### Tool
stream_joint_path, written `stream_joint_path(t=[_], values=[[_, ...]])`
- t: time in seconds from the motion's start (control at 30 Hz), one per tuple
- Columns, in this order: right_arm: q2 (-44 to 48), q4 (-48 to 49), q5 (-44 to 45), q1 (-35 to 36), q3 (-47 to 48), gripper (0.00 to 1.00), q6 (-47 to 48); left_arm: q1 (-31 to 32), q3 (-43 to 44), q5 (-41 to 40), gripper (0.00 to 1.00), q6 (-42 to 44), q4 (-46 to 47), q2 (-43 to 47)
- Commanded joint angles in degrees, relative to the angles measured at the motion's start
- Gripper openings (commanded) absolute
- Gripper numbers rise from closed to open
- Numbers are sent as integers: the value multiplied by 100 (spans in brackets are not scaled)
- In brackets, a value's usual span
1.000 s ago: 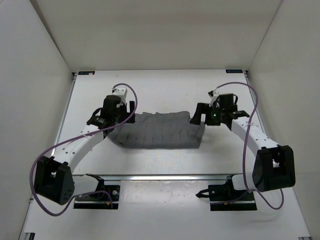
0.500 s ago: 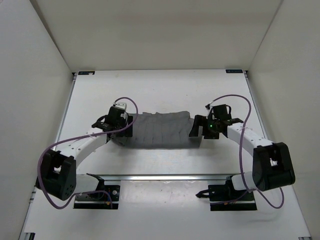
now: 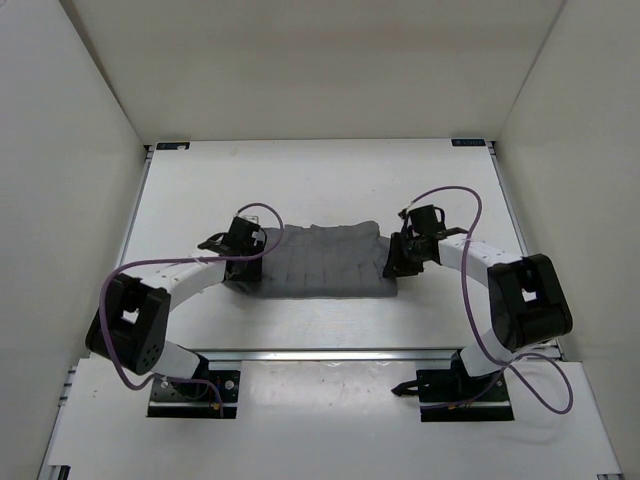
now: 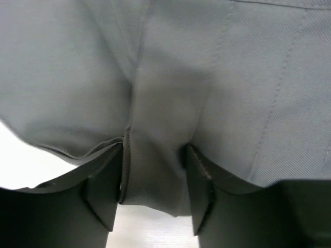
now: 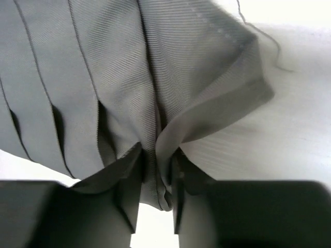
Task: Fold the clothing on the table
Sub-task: Fold the skirt
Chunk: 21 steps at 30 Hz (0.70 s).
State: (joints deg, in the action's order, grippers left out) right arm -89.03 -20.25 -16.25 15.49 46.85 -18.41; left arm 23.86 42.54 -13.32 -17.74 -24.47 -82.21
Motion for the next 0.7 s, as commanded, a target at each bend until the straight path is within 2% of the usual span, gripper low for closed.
stream_joint_path(t=[0.0,0.07,0.1,0.23,0.5,0.67], values=[[-17,284,26,-54,35,20,-92,75,61,163,57,-107,170,-189],[26,355,-133,-204,0,3,-206,154,105,277,45,-125,223,-321],[26,355,-89,-239,-27,0,-189,215,140,286,43,-168,258,-400],[210,110,113,-414,149,0,4,461,289,523,32,-186,434,-699],[720,-487,149,-854,755,0,391,1059,1308,1173,32,-318,609,-1630],[695,-717,8,-451,1694,0,488,1341,1915,1464,30,-423,619,-2149]])
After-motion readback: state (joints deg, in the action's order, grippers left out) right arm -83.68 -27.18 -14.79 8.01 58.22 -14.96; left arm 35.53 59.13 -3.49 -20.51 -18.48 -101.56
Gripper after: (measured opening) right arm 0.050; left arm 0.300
